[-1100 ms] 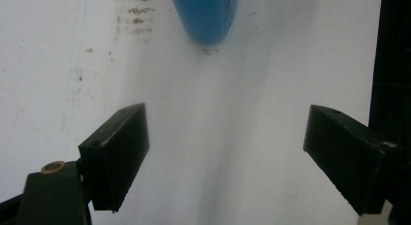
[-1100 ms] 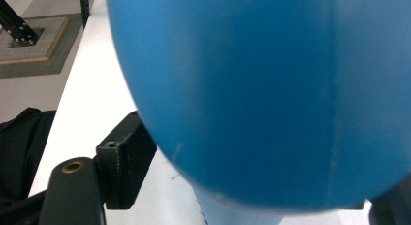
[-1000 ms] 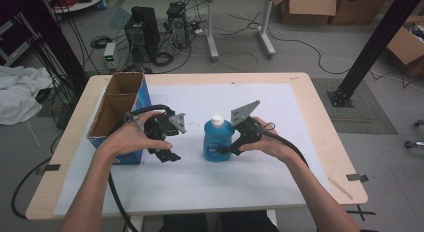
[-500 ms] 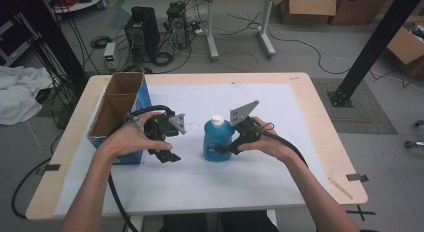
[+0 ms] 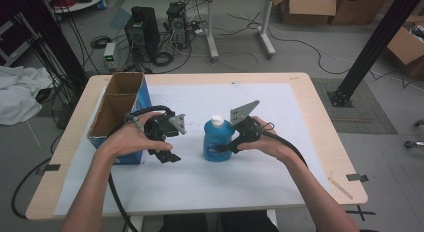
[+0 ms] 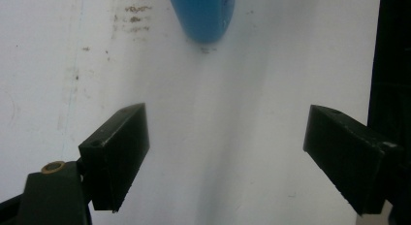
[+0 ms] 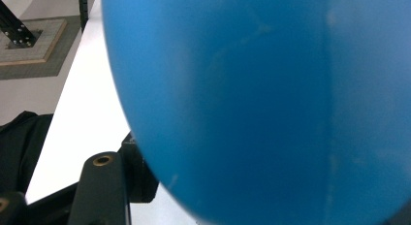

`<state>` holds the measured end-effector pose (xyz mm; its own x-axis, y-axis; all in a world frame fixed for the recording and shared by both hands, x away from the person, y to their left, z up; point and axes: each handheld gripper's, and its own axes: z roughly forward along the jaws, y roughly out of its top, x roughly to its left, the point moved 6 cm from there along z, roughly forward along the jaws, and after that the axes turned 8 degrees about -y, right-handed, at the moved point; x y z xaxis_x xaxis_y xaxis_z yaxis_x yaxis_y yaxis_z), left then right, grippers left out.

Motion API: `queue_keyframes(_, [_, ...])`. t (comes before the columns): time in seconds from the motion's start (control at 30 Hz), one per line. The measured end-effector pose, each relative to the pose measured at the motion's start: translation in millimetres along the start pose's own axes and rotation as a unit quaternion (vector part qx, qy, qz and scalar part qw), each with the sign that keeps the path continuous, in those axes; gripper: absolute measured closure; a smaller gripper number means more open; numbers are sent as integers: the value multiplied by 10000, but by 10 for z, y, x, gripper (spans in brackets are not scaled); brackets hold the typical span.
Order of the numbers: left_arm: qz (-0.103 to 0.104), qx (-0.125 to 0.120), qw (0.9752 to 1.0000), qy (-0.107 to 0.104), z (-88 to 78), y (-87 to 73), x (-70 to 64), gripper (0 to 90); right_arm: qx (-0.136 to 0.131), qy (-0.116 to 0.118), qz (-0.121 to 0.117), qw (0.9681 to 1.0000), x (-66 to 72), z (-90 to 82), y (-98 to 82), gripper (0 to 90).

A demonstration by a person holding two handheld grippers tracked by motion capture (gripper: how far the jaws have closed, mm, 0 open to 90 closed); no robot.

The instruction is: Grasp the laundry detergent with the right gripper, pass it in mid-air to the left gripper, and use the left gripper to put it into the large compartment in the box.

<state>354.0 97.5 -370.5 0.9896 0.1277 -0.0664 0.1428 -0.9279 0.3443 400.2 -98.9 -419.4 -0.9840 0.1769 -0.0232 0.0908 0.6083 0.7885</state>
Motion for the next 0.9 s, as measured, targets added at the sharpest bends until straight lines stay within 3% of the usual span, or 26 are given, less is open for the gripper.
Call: queue_keyframes(0.9, [-13, -19, 10000, 12, -13, -9, 0, 173, -92, 9, -8, 10000, -17, 13, 3, 422])
